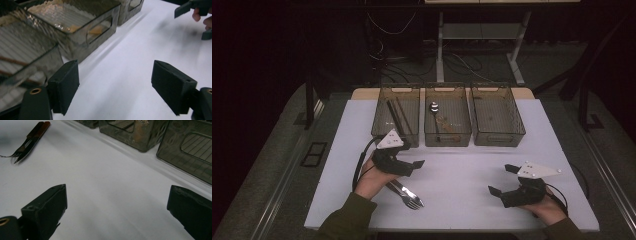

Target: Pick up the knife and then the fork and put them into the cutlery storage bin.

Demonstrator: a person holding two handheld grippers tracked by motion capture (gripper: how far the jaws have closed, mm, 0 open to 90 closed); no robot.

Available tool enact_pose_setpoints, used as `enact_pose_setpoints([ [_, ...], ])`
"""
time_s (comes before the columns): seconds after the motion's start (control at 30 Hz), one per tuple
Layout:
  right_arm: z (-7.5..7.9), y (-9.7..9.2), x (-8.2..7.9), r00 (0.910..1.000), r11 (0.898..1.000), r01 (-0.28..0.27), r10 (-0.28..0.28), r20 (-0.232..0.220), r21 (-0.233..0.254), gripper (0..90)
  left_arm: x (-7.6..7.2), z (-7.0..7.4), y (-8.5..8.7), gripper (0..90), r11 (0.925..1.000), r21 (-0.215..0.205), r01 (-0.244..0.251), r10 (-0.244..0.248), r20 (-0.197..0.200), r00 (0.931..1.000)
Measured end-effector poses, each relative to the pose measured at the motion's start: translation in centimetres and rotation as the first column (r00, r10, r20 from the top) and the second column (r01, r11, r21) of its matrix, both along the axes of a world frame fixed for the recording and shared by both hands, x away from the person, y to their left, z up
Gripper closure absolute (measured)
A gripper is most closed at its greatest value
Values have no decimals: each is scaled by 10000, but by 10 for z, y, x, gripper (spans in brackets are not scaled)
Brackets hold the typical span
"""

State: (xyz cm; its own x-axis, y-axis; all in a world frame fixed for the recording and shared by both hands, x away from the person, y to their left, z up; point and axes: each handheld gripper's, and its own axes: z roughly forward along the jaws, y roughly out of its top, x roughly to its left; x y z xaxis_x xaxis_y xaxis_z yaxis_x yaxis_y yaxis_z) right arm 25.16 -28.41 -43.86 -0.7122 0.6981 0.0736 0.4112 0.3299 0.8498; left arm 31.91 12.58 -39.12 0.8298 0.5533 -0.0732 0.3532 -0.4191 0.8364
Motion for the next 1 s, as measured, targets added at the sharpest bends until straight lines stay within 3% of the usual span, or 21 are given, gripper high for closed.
enact_pose_setpoints([
  [0.17, -1, 0, 1, 10000, 10000, 7, -7, -3, -38, 31, -8, -6, 13, 296, 9997, 153, -175, 177, -117, 9998],
  [0.37, 0, 0, 1, 10000, 10000, 39, -39, 2, -24, 31, -14, -12, 36, 515, 9967, 516, -623, 636, -238, 9977],
  [0.53, -1, 0, 1, 9999, 9999, 109, -109, -53, -57, 31, -12, -19, 53, 706, 9864, 1334, -955, 1001, -283, 9946],
  [0.7, -1, 0, 1, 9999, 9999, 109, -109, -31, -111, 31, -6, -26, 64, 879, 9782, 1747, -1124, 1227, -491, 9912],
  [1.0, -2, 1, 1, 10000, 9998, 64, -64, -22, -174, 31, 11, -40, 70, 894, 9523, 2694, -1431, 1681, -720, 9831],
])
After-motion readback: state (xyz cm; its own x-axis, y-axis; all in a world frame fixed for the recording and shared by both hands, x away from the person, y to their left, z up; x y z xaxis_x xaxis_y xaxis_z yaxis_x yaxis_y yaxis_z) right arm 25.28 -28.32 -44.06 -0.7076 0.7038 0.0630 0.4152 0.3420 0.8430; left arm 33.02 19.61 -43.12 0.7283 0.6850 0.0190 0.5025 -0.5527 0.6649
